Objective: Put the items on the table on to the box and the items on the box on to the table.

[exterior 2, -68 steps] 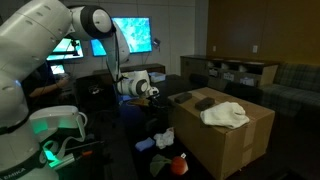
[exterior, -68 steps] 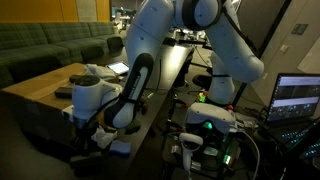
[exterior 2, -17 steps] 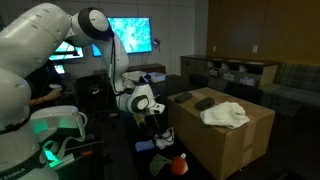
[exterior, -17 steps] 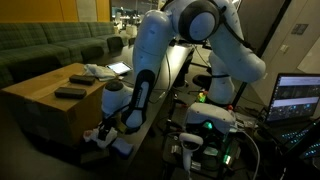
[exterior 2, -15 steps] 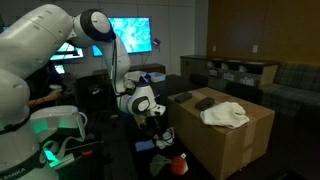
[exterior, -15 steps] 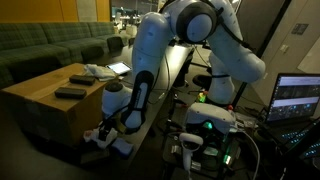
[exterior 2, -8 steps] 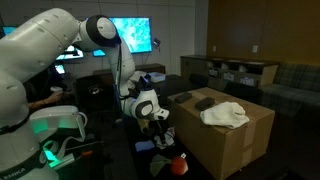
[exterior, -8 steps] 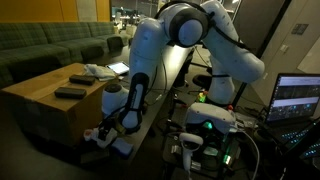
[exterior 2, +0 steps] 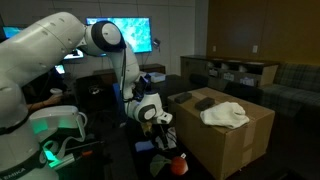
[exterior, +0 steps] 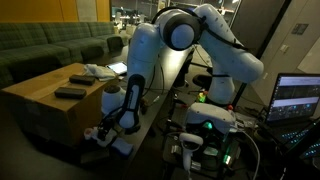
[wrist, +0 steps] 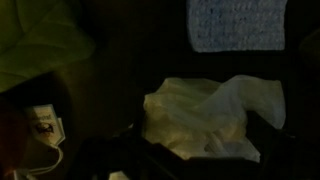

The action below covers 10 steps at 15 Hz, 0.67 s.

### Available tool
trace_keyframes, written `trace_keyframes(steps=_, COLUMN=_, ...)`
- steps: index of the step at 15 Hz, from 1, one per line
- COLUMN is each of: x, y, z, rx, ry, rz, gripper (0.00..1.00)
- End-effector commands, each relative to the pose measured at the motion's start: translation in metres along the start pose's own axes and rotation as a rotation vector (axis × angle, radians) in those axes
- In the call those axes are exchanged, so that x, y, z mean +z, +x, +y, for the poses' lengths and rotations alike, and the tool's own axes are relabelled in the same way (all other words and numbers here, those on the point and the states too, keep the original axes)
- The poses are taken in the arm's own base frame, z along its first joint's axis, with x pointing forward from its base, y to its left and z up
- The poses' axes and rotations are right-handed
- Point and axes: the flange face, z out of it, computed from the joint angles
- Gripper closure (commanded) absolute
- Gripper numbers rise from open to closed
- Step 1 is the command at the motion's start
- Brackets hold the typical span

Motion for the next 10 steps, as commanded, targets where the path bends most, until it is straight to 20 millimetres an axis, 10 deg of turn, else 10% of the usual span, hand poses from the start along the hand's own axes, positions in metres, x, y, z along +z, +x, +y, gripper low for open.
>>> trace_keyframes(steps=1, x=0.009, y=0.004, z=0.001, rx=0.006, ry=0.027, rz=0.004, gripper=0.11)
trace_keyframes(steps=10, x=0.0, y=0.009, z=-0.001, rx=-0.007, ry=0.026, rz=0.016, gripper=0.82)
